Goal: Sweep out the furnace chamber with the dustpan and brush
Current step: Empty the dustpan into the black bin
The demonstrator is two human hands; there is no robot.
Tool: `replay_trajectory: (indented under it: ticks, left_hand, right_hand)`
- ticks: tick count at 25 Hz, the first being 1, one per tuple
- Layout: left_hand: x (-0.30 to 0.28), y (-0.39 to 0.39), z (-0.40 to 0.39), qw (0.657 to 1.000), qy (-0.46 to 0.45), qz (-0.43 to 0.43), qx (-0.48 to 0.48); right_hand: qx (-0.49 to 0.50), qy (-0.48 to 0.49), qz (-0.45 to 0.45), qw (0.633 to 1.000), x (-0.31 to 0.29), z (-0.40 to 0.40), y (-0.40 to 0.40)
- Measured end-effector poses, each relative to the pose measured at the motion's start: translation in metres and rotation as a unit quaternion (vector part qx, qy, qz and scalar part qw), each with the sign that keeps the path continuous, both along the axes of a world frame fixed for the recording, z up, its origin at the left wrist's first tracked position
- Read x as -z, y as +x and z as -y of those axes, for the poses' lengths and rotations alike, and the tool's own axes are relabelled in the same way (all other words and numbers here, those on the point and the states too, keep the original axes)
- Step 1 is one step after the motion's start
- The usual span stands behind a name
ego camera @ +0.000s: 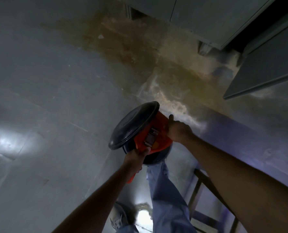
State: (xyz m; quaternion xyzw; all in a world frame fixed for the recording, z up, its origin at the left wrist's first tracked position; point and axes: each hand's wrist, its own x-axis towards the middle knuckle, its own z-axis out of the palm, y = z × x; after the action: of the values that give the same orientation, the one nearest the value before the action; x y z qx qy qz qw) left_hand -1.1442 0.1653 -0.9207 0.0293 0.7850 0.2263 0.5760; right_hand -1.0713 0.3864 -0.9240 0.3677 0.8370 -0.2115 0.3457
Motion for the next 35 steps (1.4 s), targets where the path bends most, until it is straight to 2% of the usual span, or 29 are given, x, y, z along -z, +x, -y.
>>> replay_trajectory:
  ticks: [2, 5, 9, 11, 14, 17, 19, 23, 26, 29, 33, 35]
  left_hand:
    - [-0.004, -0.003, -0.001, 1.000, -0.003, 0.007, -0.016]
    - [-0.010, -0.002, -0.001, 0.999, 0.004, 0.026, -0.035]
    - [-0.014, 0.004, 0.015, 0.998, 0.008, 0.060, -0.013]
    - [-0.016, 0.007, 0.022, 0.997, 0.016, 0.078, -0.013]
    - [-0.018, 0.007, 0.022, 0.998, 0.002, 0.063, -0.023]
    - [-0.021, 0.004, 0.015, 0.998, -0.007, 0.061, -0.032]
    - [-0.022, 0.003, 0.013, 0.997, -0.006, 0.067, -0.036]
    - [-0.028, 0.010, 0.016, 0.996, 0.009, 0.083, -0.028]
    - [-0.031, 0.012, 0.010, 0.996, 0.006, 0.077, -0.045]
    - [-0.036, 0.010, 0.003, 0.997, -0.001, 0.065, -0.035]
    - [-0.037, 0.015, 0.008, 0.997, 0.013, 0.077, -0.017]
    - [-0.032, 0.017, 0.008, 0.997, 0.011, 0.074, -0.026]
  right_hand:
    - [0.030, -0.055, -0.038, 0.997, 0.002, 0.010, -0.001]
    - [-0.045, -0.067, -0.072, 0.994, 0.004, 0.033, 0.005]
    - [-0.091, 0.015, 0.013, 0.996, 0.011, 0.034, 0.024]
    - [-0.074, 0.038, 0.034, 0.996, 0.011, 0.029, 0.029]
    - [-0.015, 0.002, 0.003, 1.000, 0.011, 0.035, 0.029]
    - [-0.039, -0.050, -0.012, 0.998, 0.012, 0.046, 0.026]
    - [-0.047, -0.024, 0.009, 0.999, 0.012, 0.047, 0.026]
    - [0.017, 0.052, 0.040, 0.998, 0.006, 0.042, 0.026]
    - [0.035, 0.021, -0.017, 0.999, 0.003, 0.044, 0.021]
    - [-0.062, -0.012, -0.020, 0.998, 0.008, 0.048, 0.026]
    - [0.005, 0.055, 0.019, 0.998, 0.007, 0.035, 0.042]
    - [0.020, 0.045, 0.008, 0.999, 0.004, 0.037, 0.042]
